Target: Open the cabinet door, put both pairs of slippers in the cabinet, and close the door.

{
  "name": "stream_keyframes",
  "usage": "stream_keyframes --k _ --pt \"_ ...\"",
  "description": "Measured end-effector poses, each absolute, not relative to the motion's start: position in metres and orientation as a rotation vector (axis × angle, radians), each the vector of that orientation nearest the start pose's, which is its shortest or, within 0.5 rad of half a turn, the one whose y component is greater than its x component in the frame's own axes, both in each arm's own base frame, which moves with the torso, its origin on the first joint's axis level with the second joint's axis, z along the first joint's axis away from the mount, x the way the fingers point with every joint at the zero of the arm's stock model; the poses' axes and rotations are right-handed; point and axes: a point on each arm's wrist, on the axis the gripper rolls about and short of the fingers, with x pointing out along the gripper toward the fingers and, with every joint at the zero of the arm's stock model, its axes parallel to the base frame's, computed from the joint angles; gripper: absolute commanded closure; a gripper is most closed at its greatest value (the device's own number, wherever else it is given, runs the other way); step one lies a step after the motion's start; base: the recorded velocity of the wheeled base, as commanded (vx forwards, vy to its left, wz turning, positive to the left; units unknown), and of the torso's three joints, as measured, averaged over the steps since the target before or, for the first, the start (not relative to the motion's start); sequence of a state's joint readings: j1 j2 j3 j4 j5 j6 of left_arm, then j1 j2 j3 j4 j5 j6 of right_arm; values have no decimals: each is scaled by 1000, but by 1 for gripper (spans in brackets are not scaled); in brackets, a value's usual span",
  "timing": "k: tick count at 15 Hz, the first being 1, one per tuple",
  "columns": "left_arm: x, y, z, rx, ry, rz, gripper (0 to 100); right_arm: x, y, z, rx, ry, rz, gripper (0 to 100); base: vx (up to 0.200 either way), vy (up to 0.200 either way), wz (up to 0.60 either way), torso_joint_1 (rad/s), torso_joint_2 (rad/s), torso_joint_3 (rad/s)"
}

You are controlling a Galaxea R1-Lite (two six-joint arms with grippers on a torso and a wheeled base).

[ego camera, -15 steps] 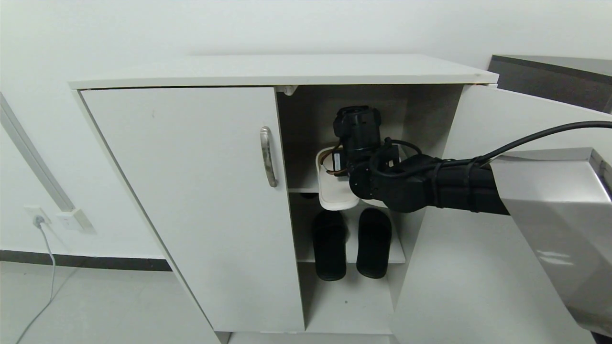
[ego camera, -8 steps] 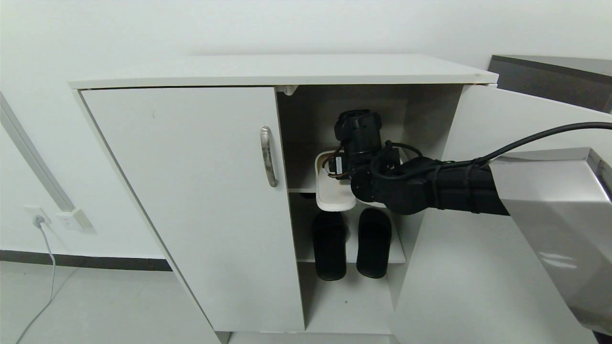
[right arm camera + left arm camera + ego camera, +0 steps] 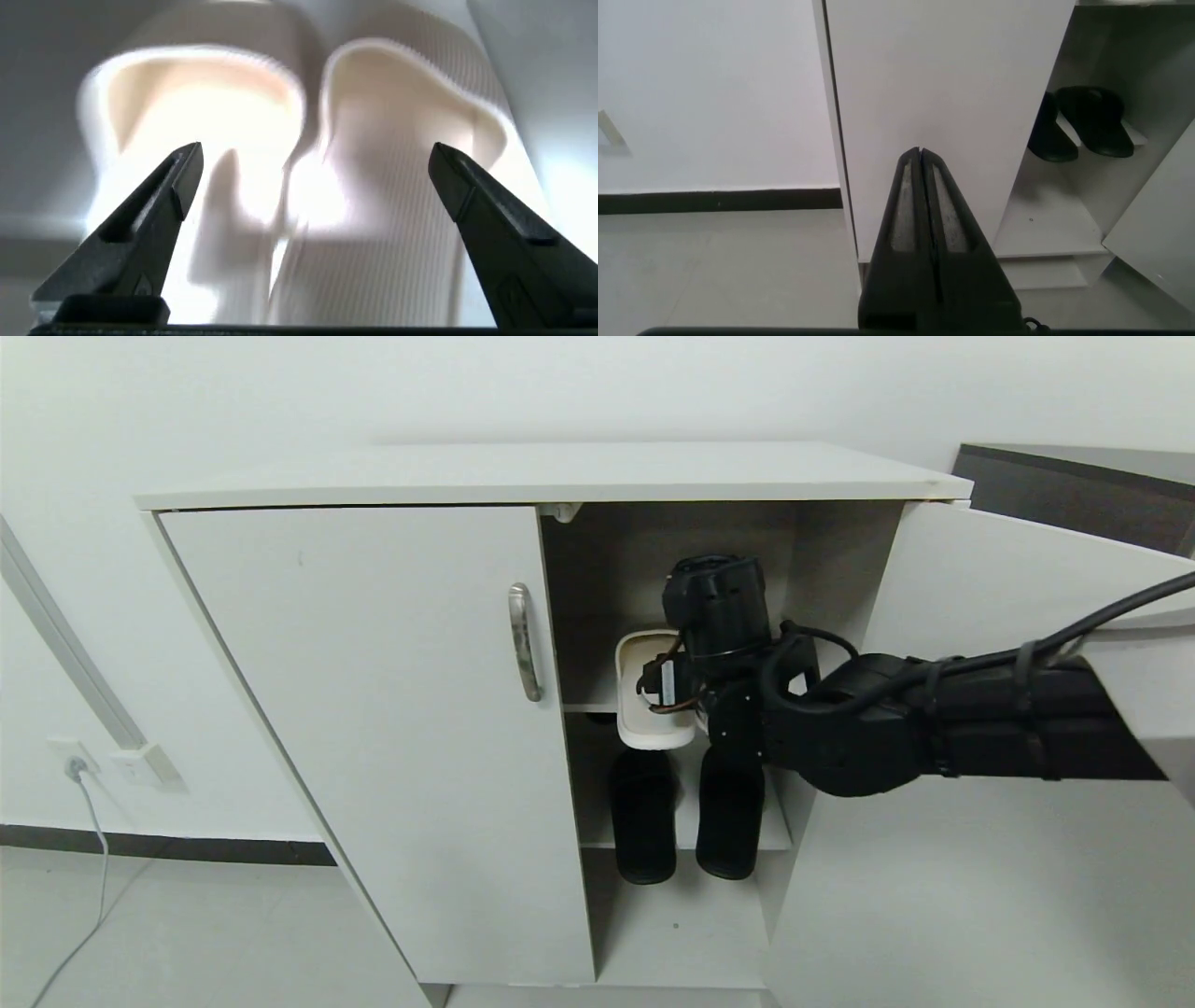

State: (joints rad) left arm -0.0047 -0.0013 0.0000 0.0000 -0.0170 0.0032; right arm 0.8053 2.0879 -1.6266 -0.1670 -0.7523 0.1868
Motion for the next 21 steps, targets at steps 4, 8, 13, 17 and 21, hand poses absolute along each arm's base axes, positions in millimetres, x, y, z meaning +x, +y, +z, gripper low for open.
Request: stream_keyframes --k 4,8,13,17,21 --pt "-23 0 75 3 -1 -22 100 261 290 222 -17 204 110 0 0 0 0 0 0 0" --pt "-23 0 75 3 -1 -22 100 211 277 212 -2 183 211 100 0 0 0 0 0 0" --pt "-23 0 75 4 -1 -21 100 191 267 198 15 183 315 100 0 0 0 0 0 0" --pt "-23 0 75 4 -1 -21 100 189 265 197 11 186 318 100 0 0 0 0 0 0" --pt "-23 0 75 4 -1 -22 100 188 265 194 5 193 319 100 0 0 0 0 0 0"
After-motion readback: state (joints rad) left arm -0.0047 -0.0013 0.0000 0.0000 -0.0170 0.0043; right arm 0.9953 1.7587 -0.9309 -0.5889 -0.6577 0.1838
